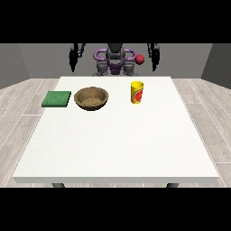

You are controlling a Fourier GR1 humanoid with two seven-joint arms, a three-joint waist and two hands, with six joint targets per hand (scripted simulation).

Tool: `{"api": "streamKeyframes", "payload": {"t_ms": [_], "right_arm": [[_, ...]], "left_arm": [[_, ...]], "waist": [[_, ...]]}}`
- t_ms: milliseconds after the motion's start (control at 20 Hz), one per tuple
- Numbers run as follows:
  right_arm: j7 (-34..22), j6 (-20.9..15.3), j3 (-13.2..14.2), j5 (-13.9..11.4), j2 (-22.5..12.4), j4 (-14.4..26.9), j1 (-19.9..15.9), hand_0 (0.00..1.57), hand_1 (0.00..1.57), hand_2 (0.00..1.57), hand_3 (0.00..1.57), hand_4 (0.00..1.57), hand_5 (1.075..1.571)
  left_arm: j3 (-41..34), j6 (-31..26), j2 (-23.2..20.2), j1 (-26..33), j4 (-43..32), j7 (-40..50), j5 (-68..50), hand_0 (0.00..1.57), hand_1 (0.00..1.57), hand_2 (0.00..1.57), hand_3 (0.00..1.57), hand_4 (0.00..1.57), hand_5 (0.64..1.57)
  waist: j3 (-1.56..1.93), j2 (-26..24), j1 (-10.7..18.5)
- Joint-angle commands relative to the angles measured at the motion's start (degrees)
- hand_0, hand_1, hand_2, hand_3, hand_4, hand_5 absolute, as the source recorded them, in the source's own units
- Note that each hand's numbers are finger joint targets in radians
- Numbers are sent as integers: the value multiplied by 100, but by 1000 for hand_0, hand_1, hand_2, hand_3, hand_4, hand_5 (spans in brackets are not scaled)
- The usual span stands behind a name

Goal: Pick the cup and pour the ball into the bowl, then pick the bowl and place it on the pad

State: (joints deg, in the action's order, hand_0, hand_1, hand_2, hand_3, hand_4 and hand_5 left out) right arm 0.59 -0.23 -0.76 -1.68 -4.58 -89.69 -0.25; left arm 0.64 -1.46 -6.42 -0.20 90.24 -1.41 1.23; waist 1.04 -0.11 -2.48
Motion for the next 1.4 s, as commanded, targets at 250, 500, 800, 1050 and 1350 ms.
{"api": "streamKeyframes", "payload": {"t_ms": [250, 500, 800, 1050, 1350], "right_arm": [[-627, 77, 68, 84, -248, -597, -94, 0, 0, 0, 0, 875, 1533], [-2316, -219, 0, 781, 261, -1365, 436, 0, 0, 0, 0, 860, 1532], [-2702, -143, 262, 1036, -63, -2340, 24, 0, 0, 0, 0, 767, 1544], [-1967, -119, 226, 959, 94, -2373, -221, 0, 0, 0, 0, 716, 1540], [-677, -14, 433, 834, 165, -1665, -550, 0, 0, 0, 0, 702, 1545]], "left_arm": [[-146, 27, -182, -56, 584, 642, -126, 0, 0, 0, 0, 664, 1566], [43, 671, 550, 21, 1394, 2718, -779, 0, 0, 0, 0, 635, 1564], [143, 1538, 620, -1202, 1628, 2863, -107, 0, 0, 0, 0, 568, 1559], [-117, 1130, 424, -1224, 988, 1482, -325, 0, 0, 0, 0, 609, 1555], [-251, 945, 270, -1596, 458, 129, -206, 0, 0, 0, 0, 570, 1520]], "waist": [[-92, -1562, 67], [-102, -2390, -36], [-102, -1250, -326], [-105, -174, -420], [-103, 1080, -285]]}}
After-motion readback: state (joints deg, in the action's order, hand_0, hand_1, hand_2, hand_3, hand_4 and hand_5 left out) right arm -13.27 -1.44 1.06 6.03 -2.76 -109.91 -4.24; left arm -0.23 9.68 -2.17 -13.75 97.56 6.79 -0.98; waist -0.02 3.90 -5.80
